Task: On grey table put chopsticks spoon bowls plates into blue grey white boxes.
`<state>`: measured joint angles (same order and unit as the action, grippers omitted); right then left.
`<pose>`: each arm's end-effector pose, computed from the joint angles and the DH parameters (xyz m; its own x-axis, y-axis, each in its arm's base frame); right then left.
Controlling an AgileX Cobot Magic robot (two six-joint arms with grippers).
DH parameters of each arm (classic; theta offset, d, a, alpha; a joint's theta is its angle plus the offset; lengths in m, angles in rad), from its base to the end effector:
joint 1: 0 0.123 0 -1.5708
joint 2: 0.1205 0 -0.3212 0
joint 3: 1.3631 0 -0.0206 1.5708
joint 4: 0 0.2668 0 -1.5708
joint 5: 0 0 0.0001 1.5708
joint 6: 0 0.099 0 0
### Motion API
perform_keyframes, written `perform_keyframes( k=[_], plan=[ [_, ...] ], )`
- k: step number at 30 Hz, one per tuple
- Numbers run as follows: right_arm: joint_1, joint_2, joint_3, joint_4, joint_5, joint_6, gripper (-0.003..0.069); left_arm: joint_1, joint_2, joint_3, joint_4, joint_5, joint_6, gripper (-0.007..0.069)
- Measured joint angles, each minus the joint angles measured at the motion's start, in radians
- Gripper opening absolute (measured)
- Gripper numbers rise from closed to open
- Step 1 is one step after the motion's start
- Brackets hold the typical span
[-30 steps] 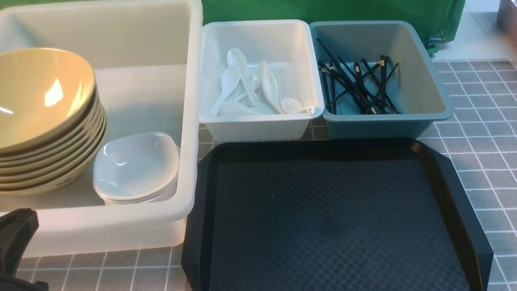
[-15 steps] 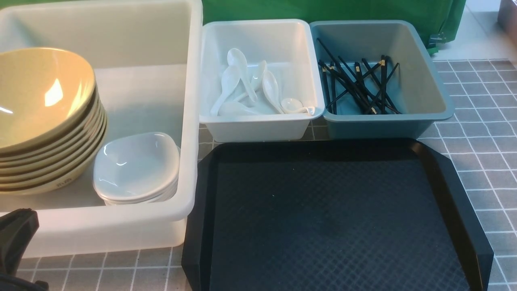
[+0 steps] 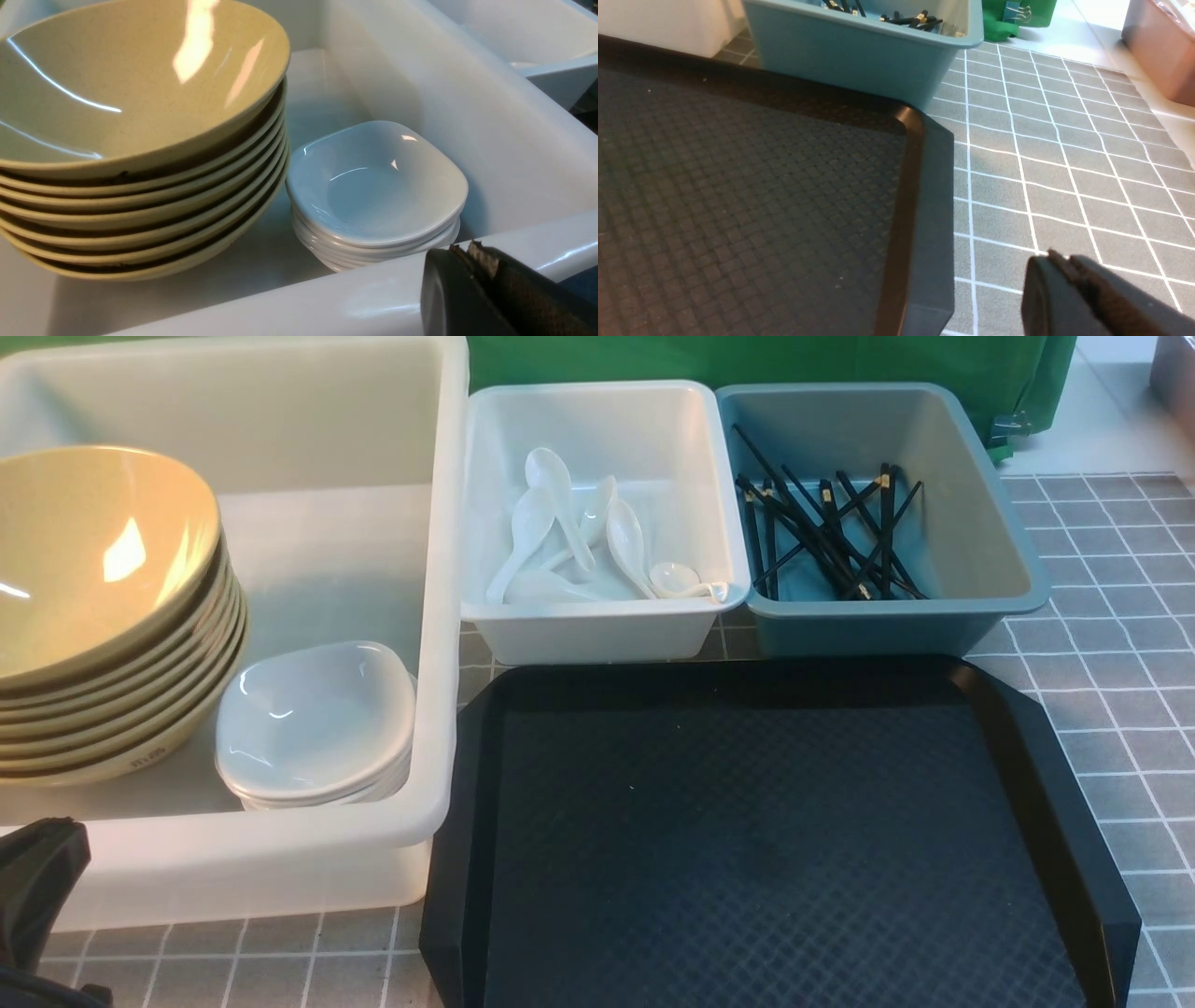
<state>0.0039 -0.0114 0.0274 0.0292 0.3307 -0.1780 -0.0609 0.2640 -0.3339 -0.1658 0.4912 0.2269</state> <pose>0.0410 0.0011 0.1720 -0.2516 -0.1508 -0.9560 -0.0513 0.9885 -0.1424 0.0554 -0.0111 0.2736 -0.3101 0.0991 -0.9455 0.1597 0.9859 0.0510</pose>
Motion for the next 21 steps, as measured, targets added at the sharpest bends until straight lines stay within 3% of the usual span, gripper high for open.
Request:
perform_keyframes(
  k=[12,16,21],
  plan=[
    [0.000,0.000,0.000,0.000,0.001,0.000,0.0080,0.000,-0.106,0.084,0.015,-0.009,0.000,-0.0011],
    [0.000,0.000,0.000,0.000,0.001,0.000,0.0084,0.021,-0.233,0.153,0.048,-0.085,-0.026,-0.0011],
    [0.000,0.000,0.000,0.000,0.001,0.000,0.0094,0.089,-0.277,0.286,0.100,-0.242,-0.138,-0.0011]
  ],
)
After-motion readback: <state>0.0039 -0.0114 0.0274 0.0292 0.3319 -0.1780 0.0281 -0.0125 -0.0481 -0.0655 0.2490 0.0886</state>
